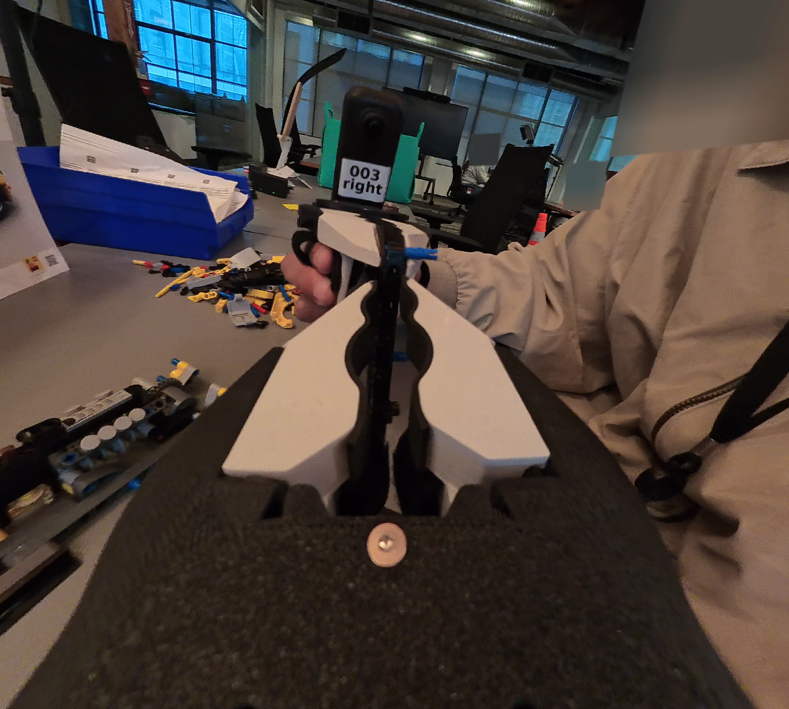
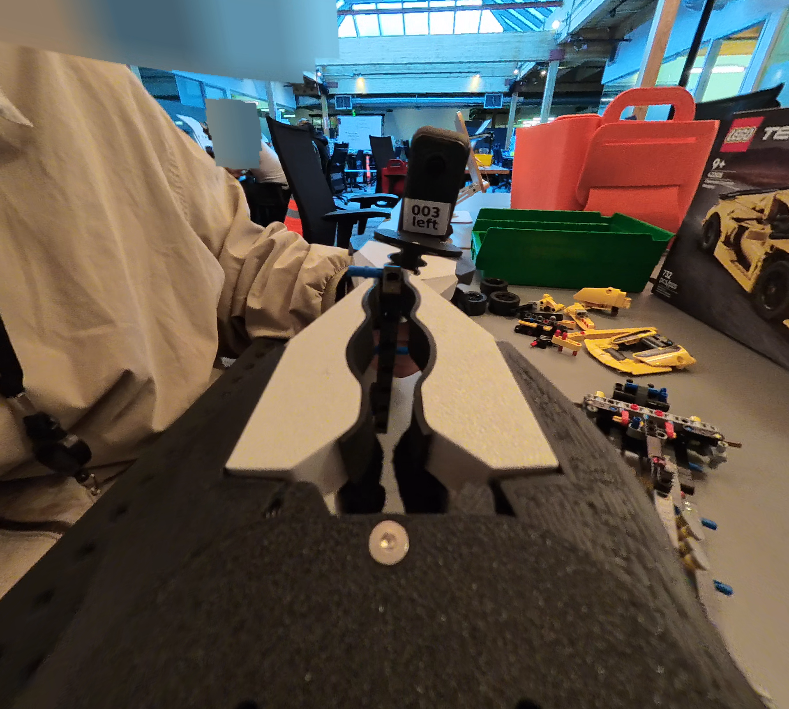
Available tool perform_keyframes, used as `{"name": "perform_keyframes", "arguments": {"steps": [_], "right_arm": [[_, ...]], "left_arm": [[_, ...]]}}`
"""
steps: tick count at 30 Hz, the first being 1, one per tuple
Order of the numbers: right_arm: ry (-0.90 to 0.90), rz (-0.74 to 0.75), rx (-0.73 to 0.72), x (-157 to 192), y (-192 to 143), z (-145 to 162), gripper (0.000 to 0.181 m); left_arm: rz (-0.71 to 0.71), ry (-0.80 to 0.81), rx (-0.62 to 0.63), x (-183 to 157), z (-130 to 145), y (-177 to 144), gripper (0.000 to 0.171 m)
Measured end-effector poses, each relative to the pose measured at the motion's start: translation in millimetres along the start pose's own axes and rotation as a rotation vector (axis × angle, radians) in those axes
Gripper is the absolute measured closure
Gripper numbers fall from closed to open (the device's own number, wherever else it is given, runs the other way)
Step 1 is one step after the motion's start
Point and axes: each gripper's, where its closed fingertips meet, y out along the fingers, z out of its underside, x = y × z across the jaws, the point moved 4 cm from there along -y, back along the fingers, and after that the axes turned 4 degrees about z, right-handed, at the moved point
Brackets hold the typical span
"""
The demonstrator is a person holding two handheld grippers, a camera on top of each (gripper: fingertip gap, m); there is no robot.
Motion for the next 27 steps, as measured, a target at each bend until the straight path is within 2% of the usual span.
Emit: {"name": "perform_keyframes", "arguments": {"steps": [4, 6, 7, 9, 12, 14, 17, 20, 24, 27], "right_arm": [[0.057, 0.059, 0.045, -12, -2, 4, 0.172], [0.069, 0.130, 0.033, -21, -6, 2, 0.155], [0.084, 0.171, 0.047, -27, -9, 4, 0.149], [0.114, 0.212, 0.117, -32, -10, 11, 0.152], [0.201, 0.199, 0.213, -31, -2, 27, 0.156], [0.281, 0.227, 0.252, -38, -1, 37, 0.155], [0.383, 0.250, 0.233, -48, -6, 39, 0.155], [0.410, 0.222, 0.213, -47, -6, 37, 0.168], [0.412, 0.234, 0.258, -47, -5, 44, 0.176], [0.471, 0.240, 0.263, -48, -4, 44, 0.176]], "left_arm": [[-0.096, 0.053, 0.030, 10, 2, -2, 0.164], [-0.235, 0.138, 0.027, 22, -3, -9, 0.164], [-0.325, 0.210, 0.047, 30, -5, -15, 0.164], [-0.503, 0.397, 0.127, 41, -5, -25, 0.164], [-0.649, 0.646, 0.273, 46, -3, -30, 0.164], [-0.683, 0.774, 0.377, 47, 3, -30, 0.164], [-0.698, 0.904, 0.489, 46, 13, -26, 0.164], [-0.707, 0.985, 0.564, 47, 21, -21, 0.164], [-0.717, 1.023, 0.602, 46, 26, -16, 0.164], [-0.767, 0.967, 0.609, 47, 23, -17, 0.164]]}}
